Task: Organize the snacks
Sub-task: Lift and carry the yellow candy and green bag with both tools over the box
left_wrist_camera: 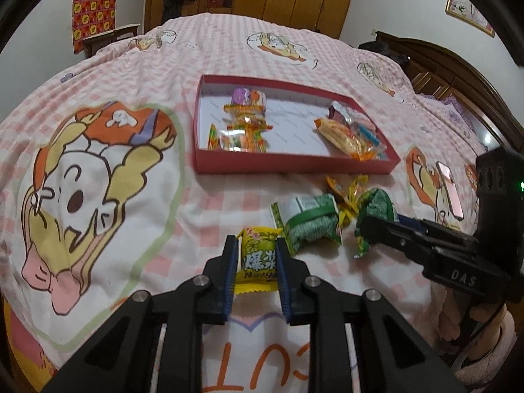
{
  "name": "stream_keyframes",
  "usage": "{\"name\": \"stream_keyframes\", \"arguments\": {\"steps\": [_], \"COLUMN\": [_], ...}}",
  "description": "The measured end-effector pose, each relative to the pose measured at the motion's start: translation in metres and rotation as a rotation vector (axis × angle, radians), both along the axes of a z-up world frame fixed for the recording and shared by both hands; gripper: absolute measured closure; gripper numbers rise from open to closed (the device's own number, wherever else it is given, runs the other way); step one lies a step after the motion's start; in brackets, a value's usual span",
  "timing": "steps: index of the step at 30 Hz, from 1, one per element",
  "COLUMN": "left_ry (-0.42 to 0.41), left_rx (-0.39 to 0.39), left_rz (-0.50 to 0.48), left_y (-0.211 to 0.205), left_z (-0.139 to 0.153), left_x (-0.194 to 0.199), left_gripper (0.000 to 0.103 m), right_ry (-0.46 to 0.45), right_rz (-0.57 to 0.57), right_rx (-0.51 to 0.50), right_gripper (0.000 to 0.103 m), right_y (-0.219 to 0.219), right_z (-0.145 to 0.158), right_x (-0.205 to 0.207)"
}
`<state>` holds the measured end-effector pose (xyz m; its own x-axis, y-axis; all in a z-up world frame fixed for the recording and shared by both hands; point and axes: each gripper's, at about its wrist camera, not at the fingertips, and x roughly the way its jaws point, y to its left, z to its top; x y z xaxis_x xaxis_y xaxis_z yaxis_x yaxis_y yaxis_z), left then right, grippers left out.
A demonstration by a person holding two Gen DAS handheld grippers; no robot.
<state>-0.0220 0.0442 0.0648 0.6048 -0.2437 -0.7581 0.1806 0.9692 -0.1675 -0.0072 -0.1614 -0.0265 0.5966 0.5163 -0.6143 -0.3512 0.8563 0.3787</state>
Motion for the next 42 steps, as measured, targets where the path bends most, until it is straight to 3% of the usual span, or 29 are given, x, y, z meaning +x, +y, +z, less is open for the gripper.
{"name": "stream_keyframes", "arguments": {"steps": [20, 42], "left_ry": [-0.052, -0.024], "left_rx": [-0.033, 0.008], "left_rz": [-0.016, -0.035], "left_y": [-0.020, -0.050], "left_z": [0.023, -0.003], "left_x": [0.053, 0.122], "left_gripper": [0.080, 0.080], "right_ry": [-0.072, -0.095], "right_rz": [0.008, -0.039], "right_rx": [-0.029, -0.044], "right_gripper": [0.061, 0.061], "right_y": [-0.002, -0.012], "right_z": [0.031, 0.036], "right_x": [0.018, 0.056]}}
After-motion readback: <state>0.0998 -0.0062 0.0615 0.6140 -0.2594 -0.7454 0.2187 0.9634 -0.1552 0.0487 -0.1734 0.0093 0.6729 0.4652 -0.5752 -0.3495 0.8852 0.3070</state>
